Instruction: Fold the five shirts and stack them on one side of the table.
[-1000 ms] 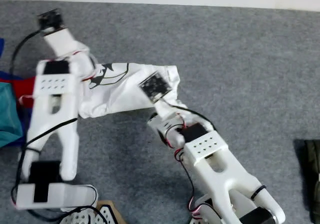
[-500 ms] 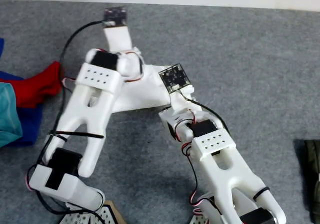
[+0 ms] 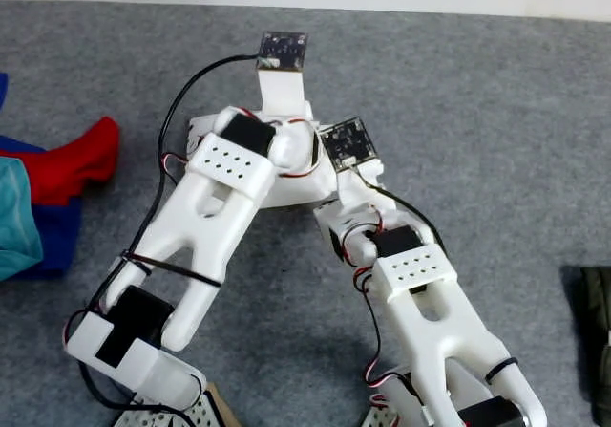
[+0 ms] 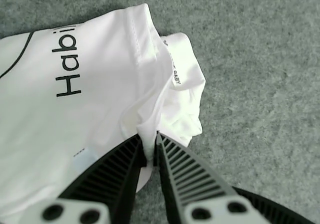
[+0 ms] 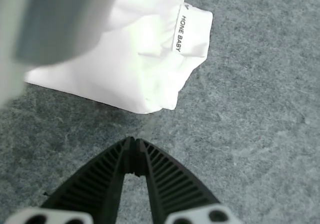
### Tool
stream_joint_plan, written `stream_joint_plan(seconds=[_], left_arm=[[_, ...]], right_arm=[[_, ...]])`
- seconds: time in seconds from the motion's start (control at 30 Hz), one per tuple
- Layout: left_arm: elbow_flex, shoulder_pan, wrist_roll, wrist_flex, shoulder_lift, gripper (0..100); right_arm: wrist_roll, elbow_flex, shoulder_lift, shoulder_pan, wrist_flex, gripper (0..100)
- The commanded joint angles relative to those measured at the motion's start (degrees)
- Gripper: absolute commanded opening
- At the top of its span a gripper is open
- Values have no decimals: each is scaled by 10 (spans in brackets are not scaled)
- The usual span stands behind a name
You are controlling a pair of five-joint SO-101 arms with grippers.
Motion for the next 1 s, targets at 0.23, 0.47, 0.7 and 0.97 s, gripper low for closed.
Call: stream_joint_plan(seconds=[0.23,0.47,0.7,0.97], left_arm=[[22,7,4,-19,-10,375],[-51,-25,2,45,-12,414],[-139,-148,4,158,-11,414],[-117,-218,4,211,-6,261]], right_arm=[[-5,-9,-22,7,0,7],[-17,-9,-22,5,0,7],[-82,-139,18,3,96,66],[-92,-316,188,-11,131,182]])
